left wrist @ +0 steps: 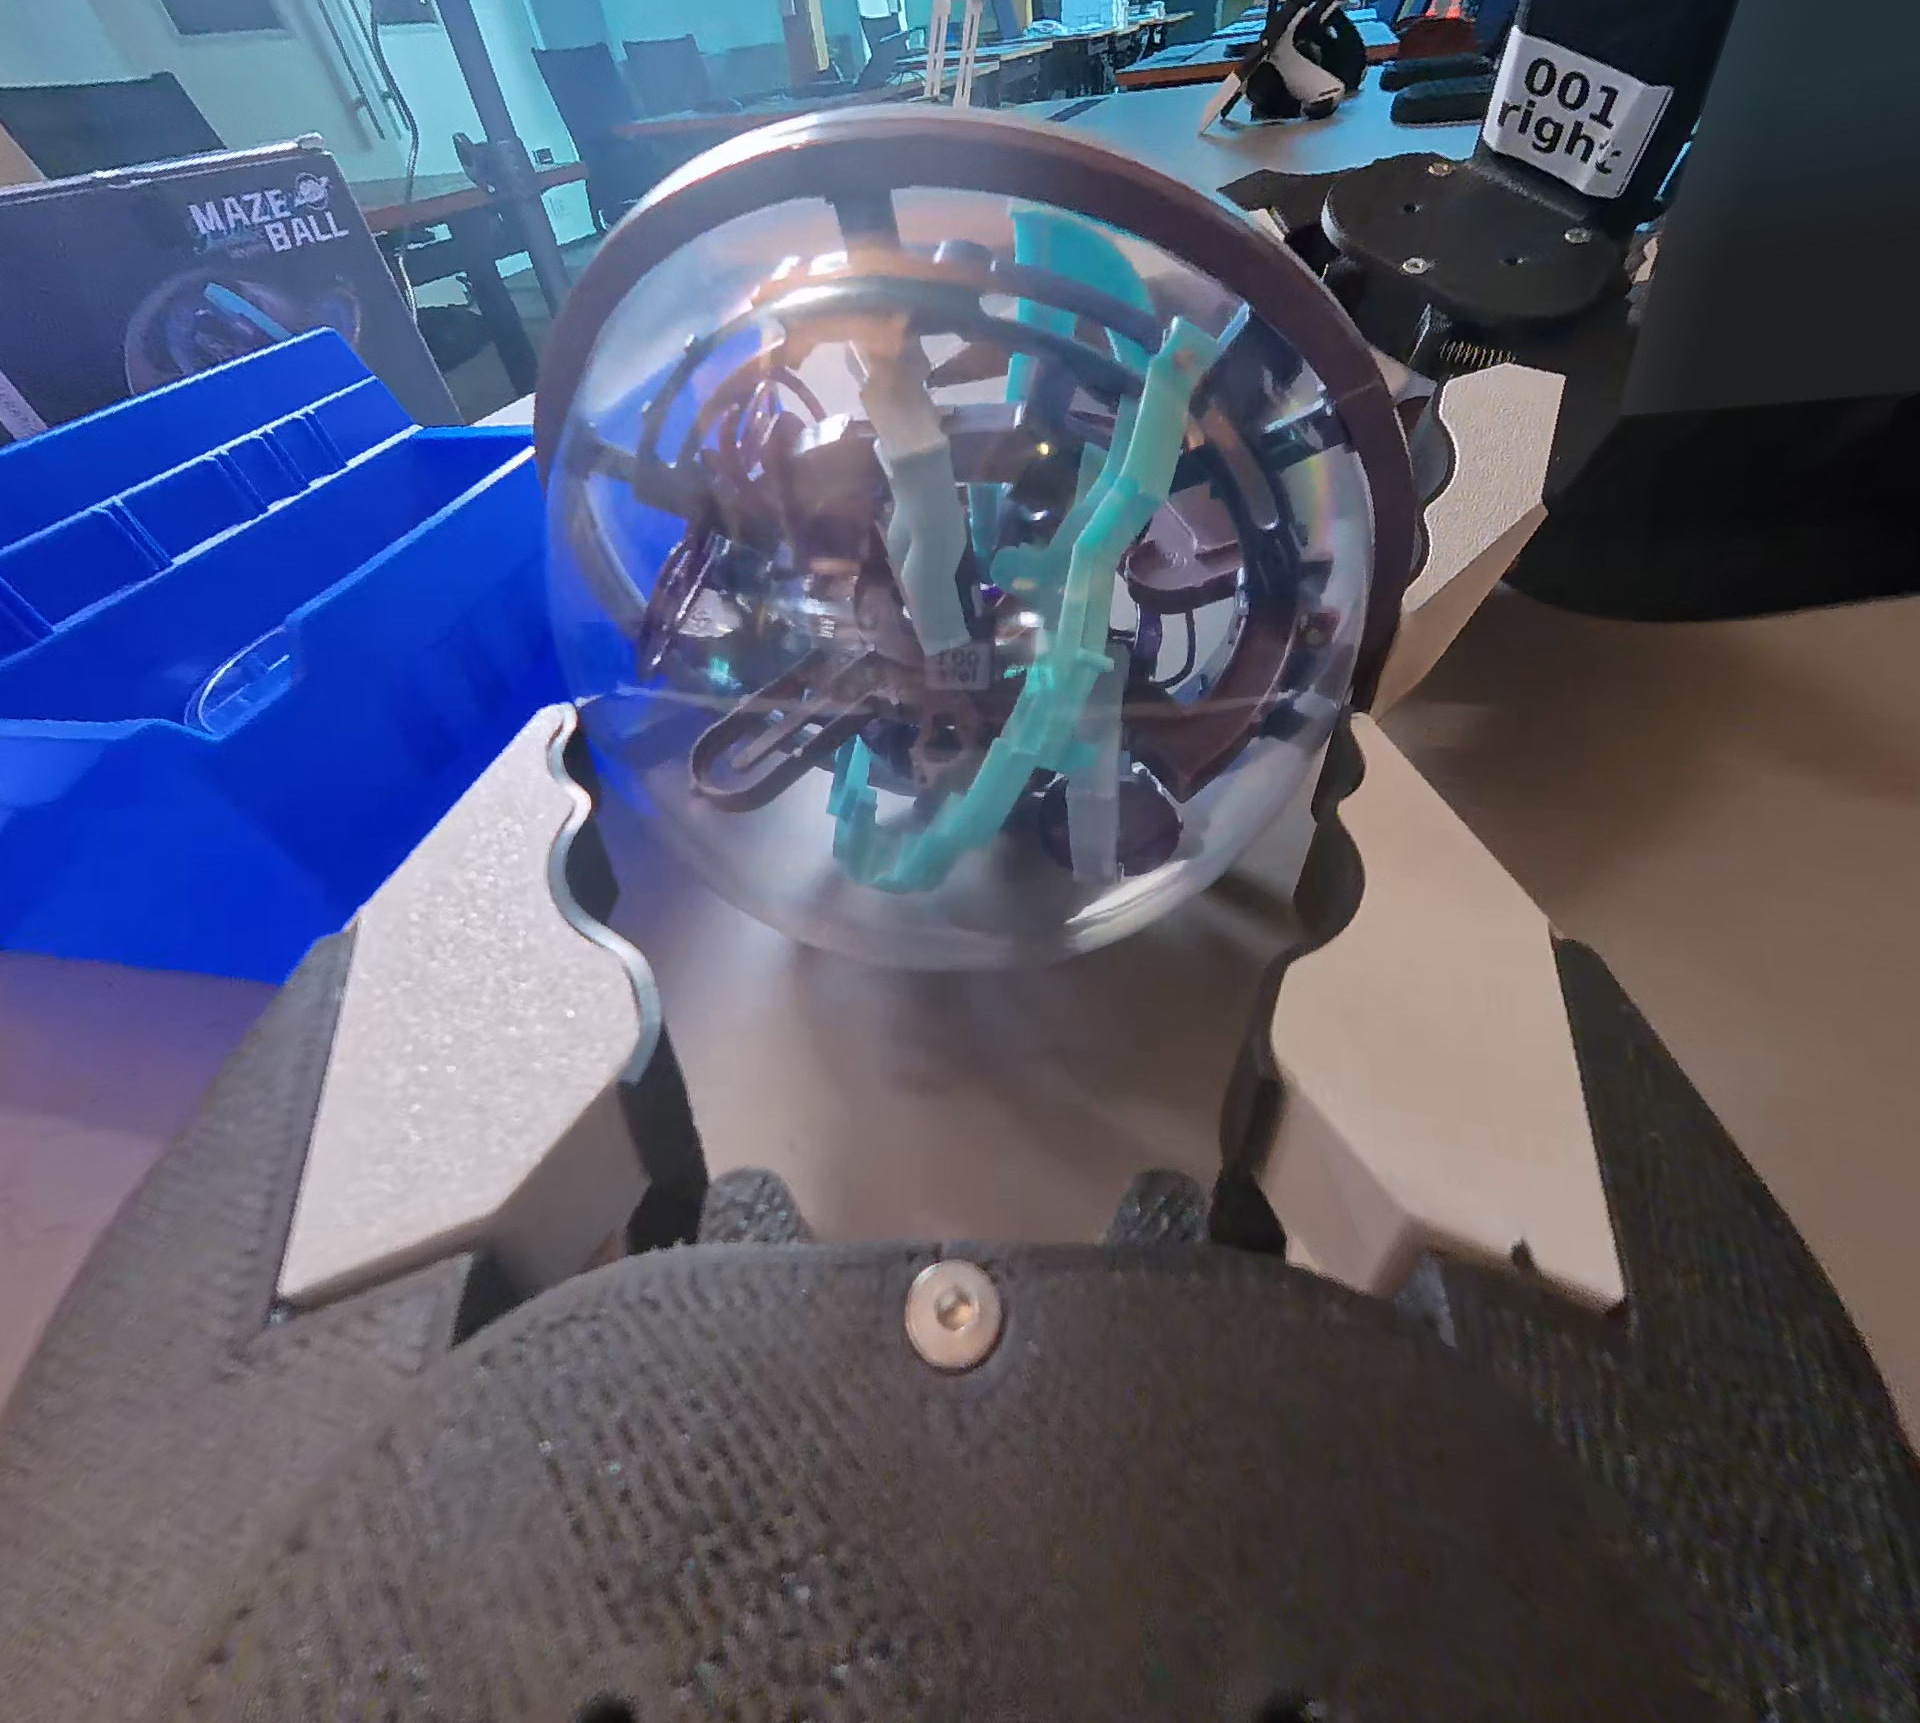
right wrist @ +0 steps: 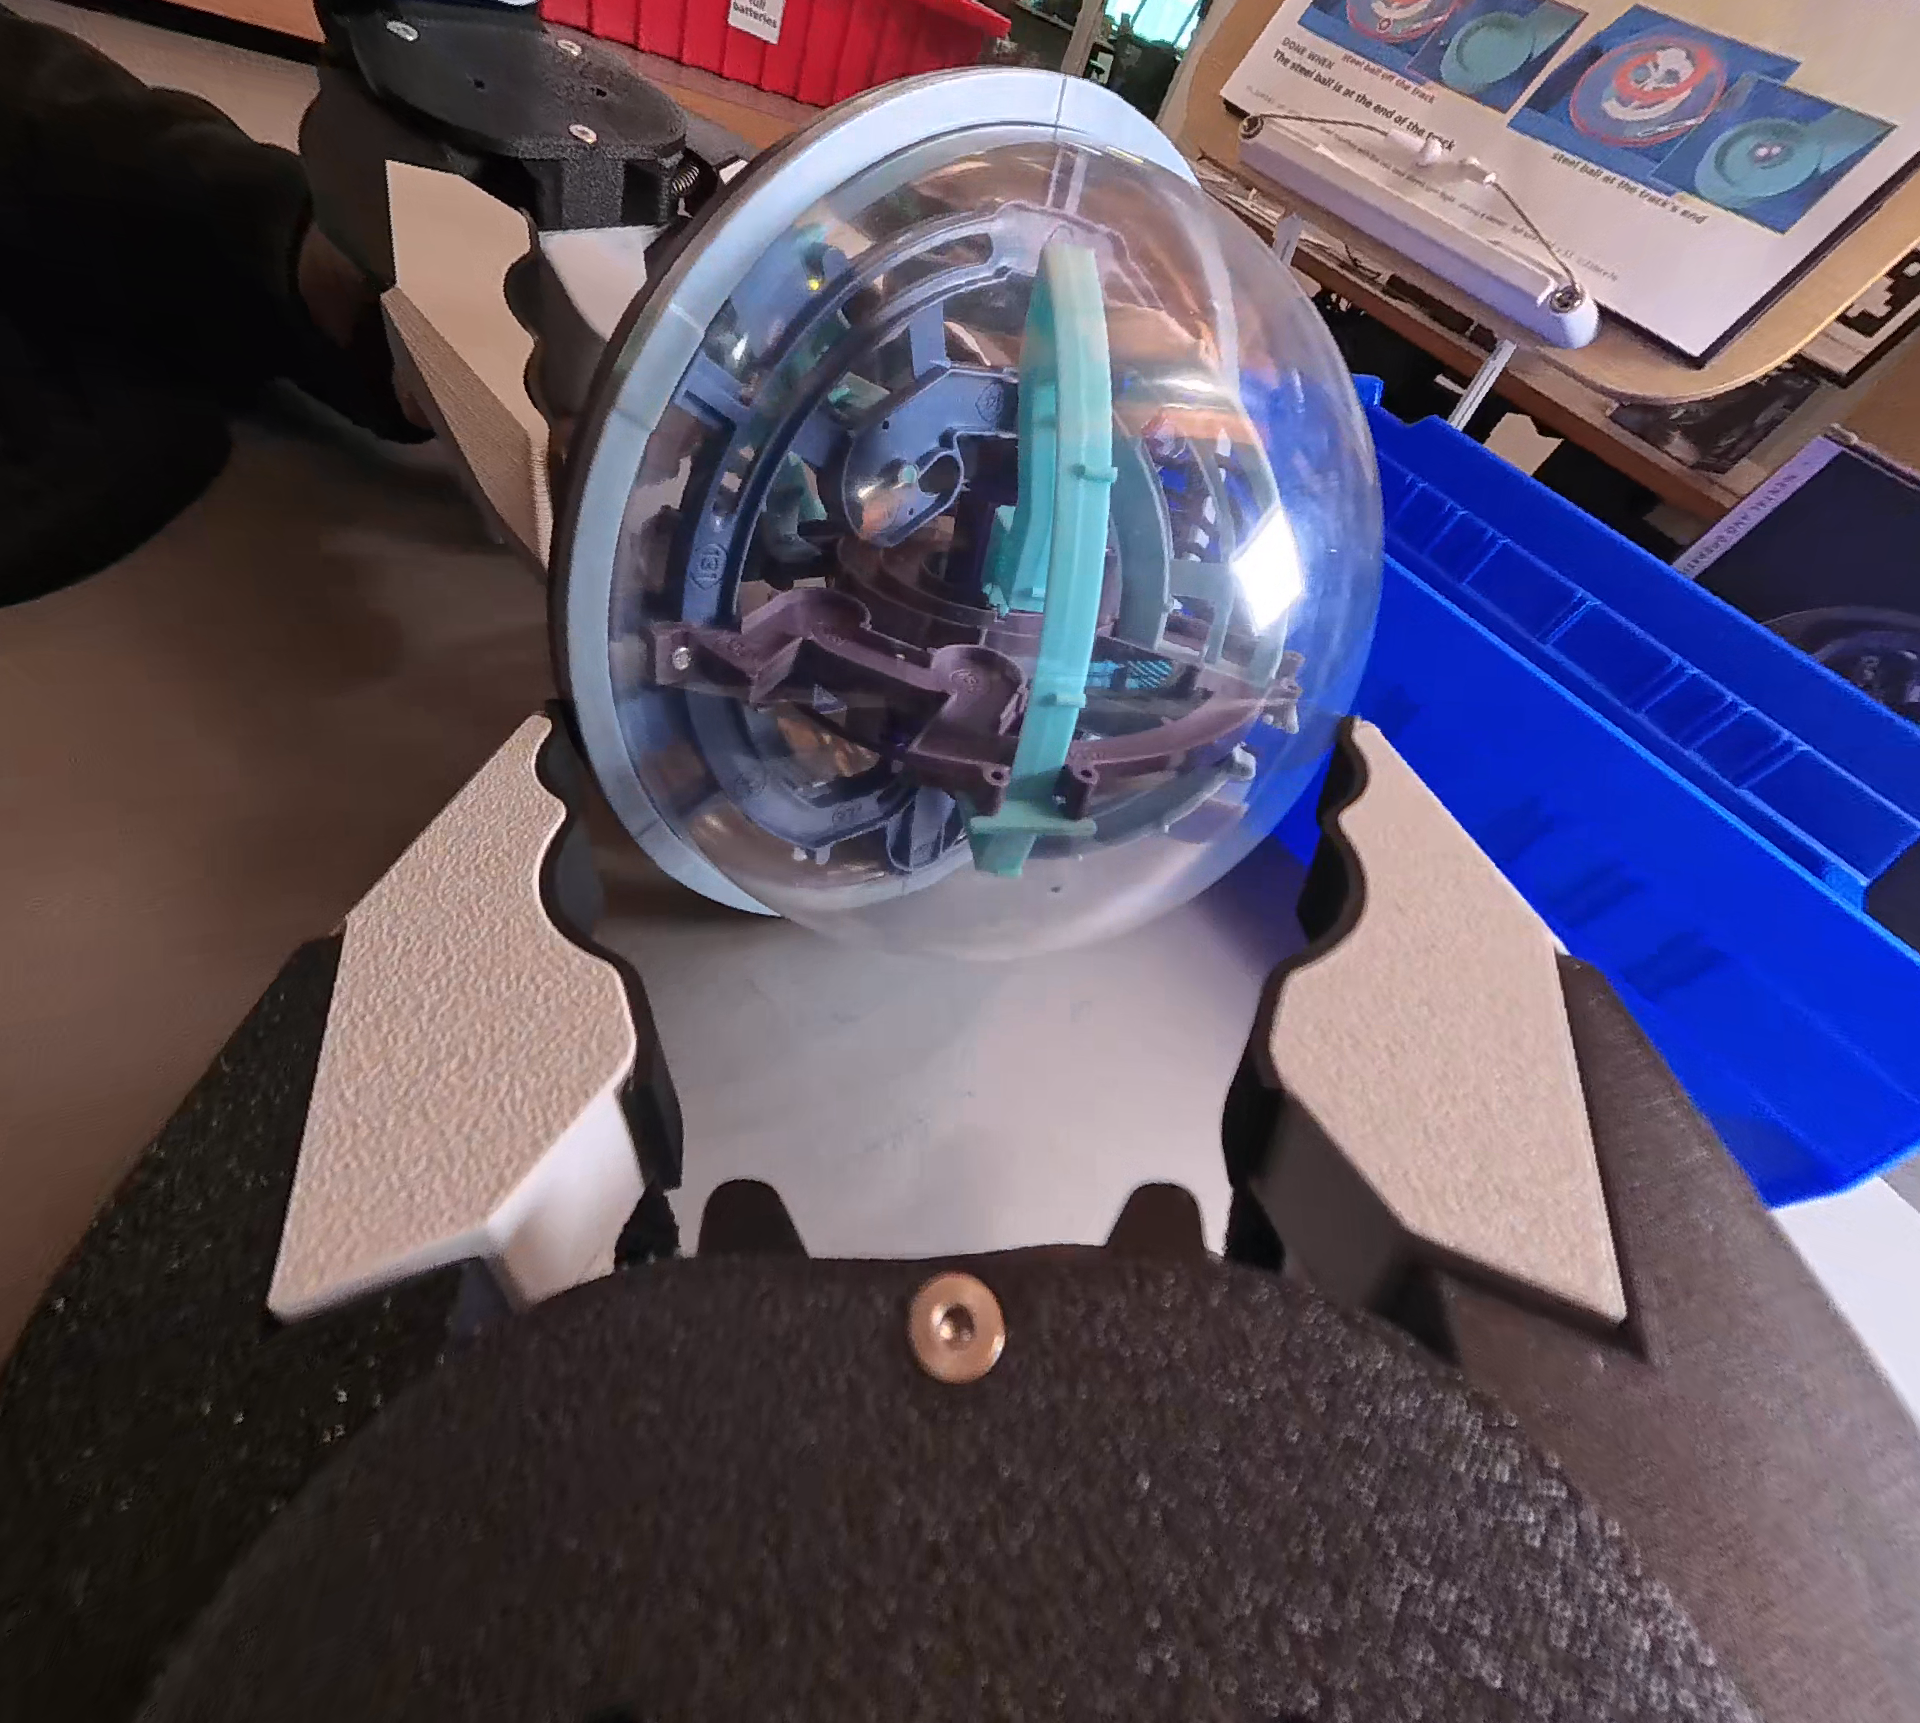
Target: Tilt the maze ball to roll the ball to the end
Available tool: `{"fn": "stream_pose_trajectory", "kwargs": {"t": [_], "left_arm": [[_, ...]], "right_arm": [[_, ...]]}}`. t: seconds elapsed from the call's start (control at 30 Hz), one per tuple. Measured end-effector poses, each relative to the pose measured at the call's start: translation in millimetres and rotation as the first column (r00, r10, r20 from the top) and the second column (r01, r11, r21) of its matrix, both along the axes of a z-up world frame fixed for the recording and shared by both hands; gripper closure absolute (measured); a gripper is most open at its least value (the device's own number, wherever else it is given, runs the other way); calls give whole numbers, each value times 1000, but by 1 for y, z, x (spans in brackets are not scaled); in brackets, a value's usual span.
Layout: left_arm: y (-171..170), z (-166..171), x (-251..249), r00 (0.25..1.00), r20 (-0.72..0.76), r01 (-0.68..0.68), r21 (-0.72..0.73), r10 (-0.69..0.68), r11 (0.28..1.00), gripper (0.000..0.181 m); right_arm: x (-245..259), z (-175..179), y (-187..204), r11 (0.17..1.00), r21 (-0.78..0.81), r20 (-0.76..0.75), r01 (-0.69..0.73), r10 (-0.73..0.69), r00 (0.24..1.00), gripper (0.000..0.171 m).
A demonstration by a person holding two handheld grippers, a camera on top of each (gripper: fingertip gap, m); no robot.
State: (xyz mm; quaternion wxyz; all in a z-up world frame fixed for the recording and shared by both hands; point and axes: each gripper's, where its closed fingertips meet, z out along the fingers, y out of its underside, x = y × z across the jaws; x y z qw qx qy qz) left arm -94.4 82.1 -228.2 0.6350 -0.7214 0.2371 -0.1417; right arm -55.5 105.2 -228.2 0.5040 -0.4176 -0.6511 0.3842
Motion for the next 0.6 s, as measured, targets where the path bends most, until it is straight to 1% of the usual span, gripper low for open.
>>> {"fn": "stream_pose_trajectory", "kwargs": {"t": [0.23,0.6], "left_arm": [[-2,8,0,1000,-9,-16,43,16,999,47],[-3,6,0,1000,-20,-15,53,16,998,47]], "right_arm": [[-1,-3,-1,998,-67,12,-9,10,1000,35],[0,-3,-1,999,-44,9,-7,8,1000,35]]}}
